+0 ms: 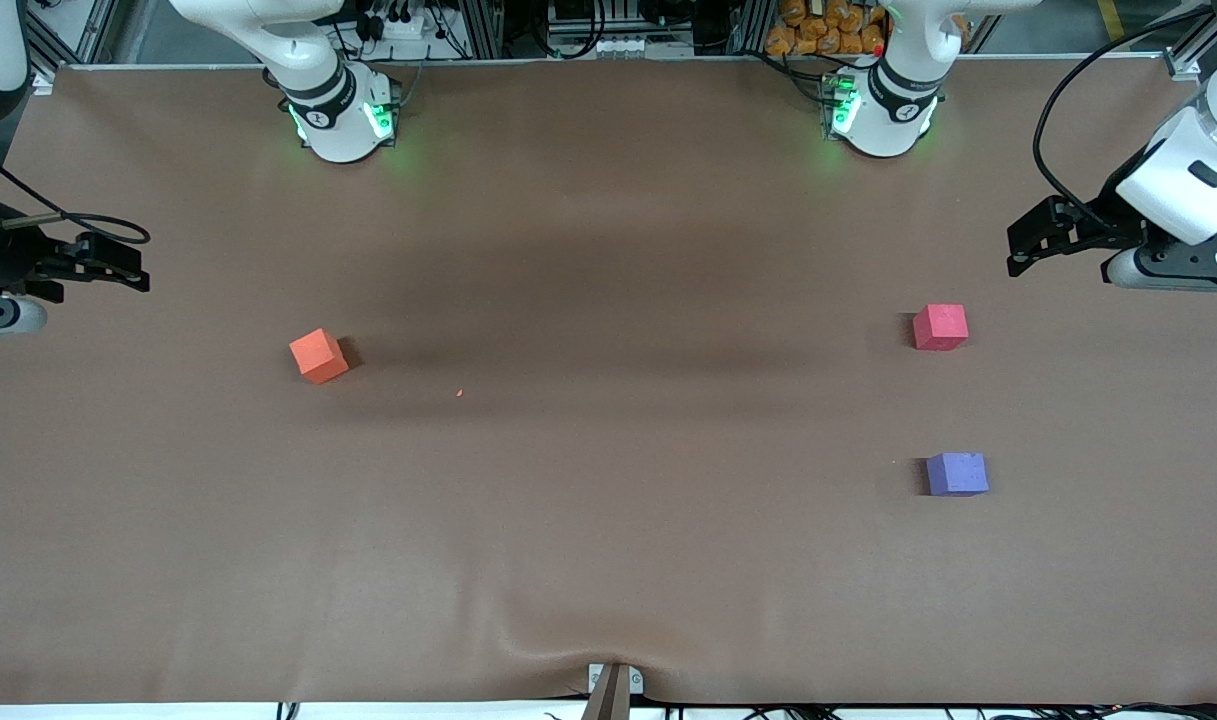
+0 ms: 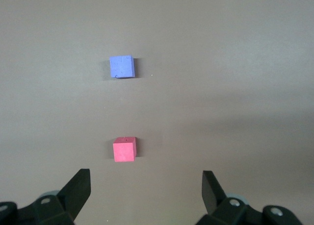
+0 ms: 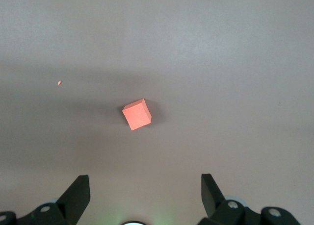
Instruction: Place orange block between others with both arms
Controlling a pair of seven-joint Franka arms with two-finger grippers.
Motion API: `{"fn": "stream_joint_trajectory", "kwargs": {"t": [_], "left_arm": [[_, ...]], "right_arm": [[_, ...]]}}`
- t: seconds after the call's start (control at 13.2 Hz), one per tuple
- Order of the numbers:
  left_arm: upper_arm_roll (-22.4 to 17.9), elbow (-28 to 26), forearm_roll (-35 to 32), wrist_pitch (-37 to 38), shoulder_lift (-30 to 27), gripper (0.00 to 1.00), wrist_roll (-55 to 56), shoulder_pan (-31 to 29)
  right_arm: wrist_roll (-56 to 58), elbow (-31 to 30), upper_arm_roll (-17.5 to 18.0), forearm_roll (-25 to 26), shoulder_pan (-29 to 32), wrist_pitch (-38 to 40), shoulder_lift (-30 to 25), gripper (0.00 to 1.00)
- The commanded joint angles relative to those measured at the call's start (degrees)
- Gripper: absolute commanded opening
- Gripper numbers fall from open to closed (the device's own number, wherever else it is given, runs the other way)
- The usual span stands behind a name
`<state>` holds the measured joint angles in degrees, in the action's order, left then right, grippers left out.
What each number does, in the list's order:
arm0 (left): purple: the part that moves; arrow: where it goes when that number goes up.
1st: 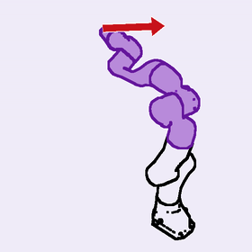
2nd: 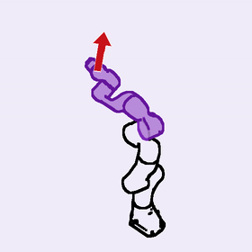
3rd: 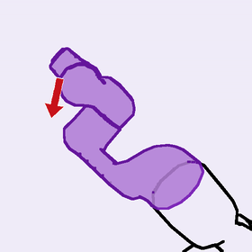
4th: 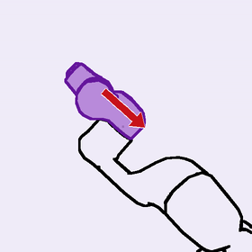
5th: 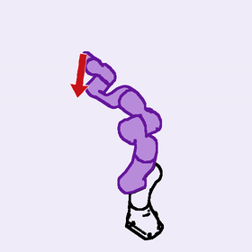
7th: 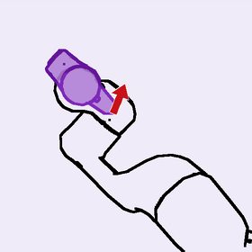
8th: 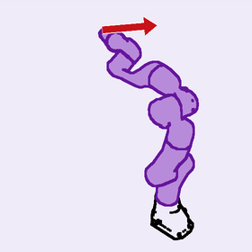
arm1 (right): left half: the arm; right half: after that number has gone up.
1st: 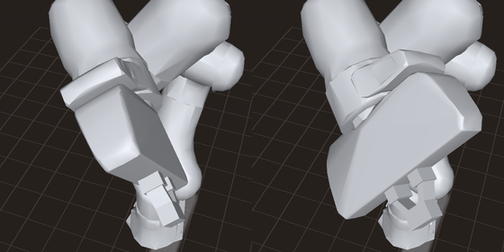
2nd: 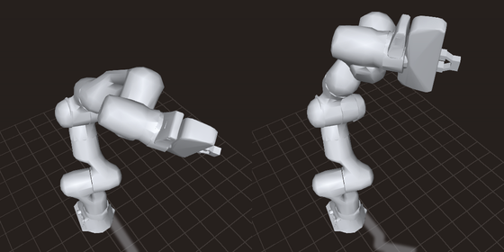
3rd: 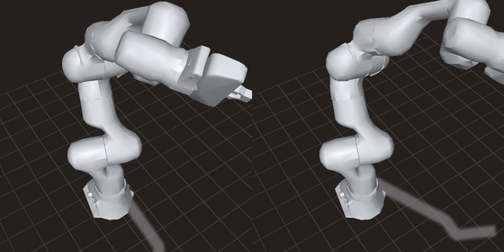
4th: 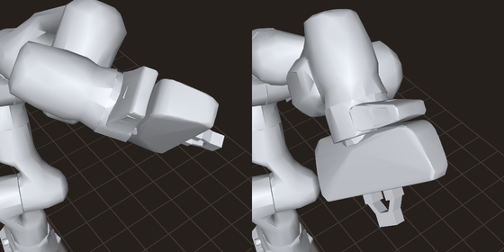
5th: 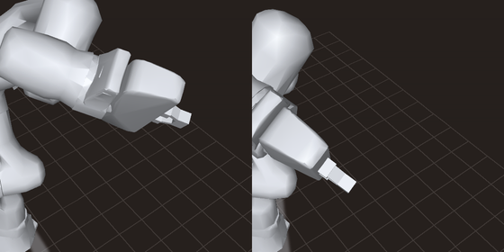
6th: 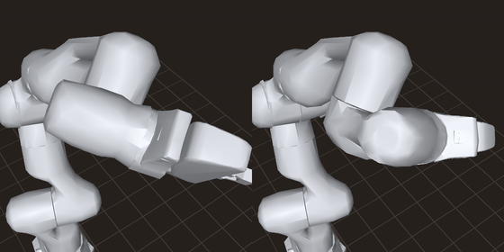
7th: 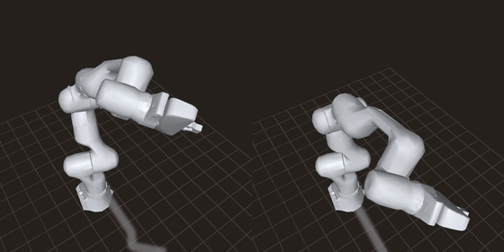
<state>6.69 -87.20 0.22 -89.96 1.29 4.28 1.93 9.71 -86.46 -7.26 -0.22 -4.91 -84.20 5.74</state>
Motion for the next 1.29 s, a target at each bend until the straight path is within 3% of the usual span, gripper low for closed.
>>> {"fn": "stream_joint_trajectory", "kwargs": {"t": [0.0, 1.21], "left_arm": [[0.16, 0.19, 0.56, -0.21, 0.12, 1.00, -0.58, -0.43], [0.16, 0.28, 0.21, 0.05, 0.47, 1.00, -0.58, -0.43]], "right_arm": [[-2.57, 0.68, 0.75, 1.01, 0.52, 0.88, -0.21, 1.00], [-5.58, 0.50, 0.75, 0.92, 0.08, 0.79, 2.51, 1.00]]}}
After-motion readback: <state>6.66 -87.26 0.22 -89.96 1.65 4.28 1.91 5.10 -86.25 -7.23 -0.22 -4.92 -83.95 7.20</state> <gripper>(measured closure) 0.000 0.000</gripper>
